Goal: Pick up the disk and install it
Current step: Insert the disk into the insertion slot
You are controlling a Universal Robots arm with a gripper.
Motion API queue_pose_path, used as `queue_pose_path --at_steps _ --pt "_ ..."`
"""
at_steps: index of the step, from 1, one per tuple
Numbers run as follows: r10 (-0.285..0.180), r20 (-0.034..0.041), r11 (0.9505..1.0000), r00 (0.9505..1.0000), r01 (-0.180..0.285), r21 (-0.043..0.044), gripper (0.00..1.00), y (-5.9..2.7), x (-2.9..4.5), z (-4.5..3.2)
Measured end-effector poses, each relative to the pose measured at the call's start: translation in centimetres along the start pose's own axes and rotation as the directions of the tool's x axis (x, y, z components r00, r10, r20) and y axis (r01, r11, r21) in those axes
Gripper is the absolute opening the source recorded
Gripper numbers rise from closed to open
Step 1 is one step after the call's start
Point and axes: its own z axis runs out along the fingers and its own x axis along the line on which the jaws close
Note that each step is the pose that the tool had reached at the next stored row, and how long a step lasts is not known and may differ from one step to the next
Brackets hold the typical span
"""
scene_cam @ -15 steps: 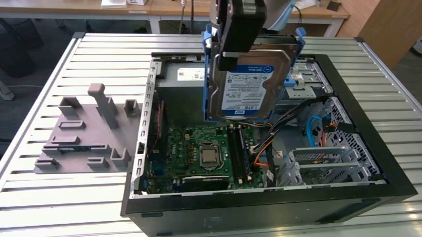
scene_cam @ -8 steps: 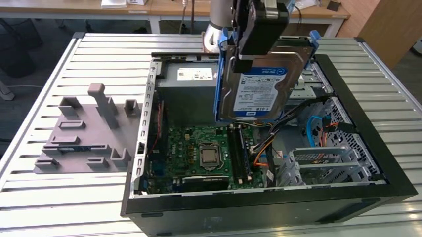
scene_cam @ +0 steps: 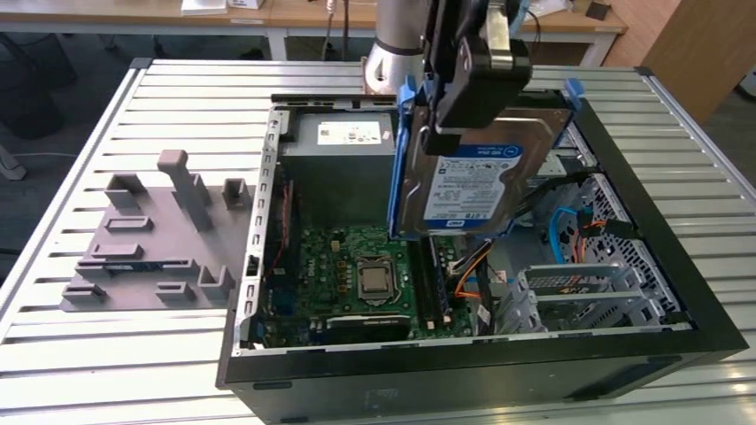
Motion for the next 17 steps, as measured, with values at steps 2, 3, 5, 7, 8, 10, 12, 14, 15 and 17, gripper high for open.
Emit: queue_pose_path --at_steps 2,3,5,7,8,10,12,14,15,17 --pt "0.0 -0.0001 1.0 1.0 0.0 0.0 0.36 -0.11 0.39 0.13" --pt "0.0 0.0 1.0 1.0 0.0 0.0 0.36 -0.2 0.57 0.21" --pt "0.0 0.0 1.0 1.0 0.0 0.0 0.36 -0.54 0.81 0.34" --pt "0.0 0.0001 1.0 1.0 0.0 0.0001 0.36 -1.11 0.88 0.44" --pt "0.0 -0.0002 1.0 1.0 0.0 -0.0001 0.36 -1.42 0.9 0.47" --pt "0.0 0.0001 1.0 1.0 0.0 0.0 0.36 -2.07 0.91 0.55" --pt "0.0 -0.0002 1.0 1.0 0.0 0.0 0.36 -2.49 0.9 0.6" --pt "0.0 -0.007 1.0 1.0 0.0 0.0002 0.36 -2.71 0.89 0.63" --pt "0.0 -0.0119 1.0 0.9999 0.0 0.0004 0.36 -2.78 0.89 0.65" --pt "0.001 -0.0193 1.0 0.9998 -0.001 0.0006 0.36 -2.89 0.9 0.69"
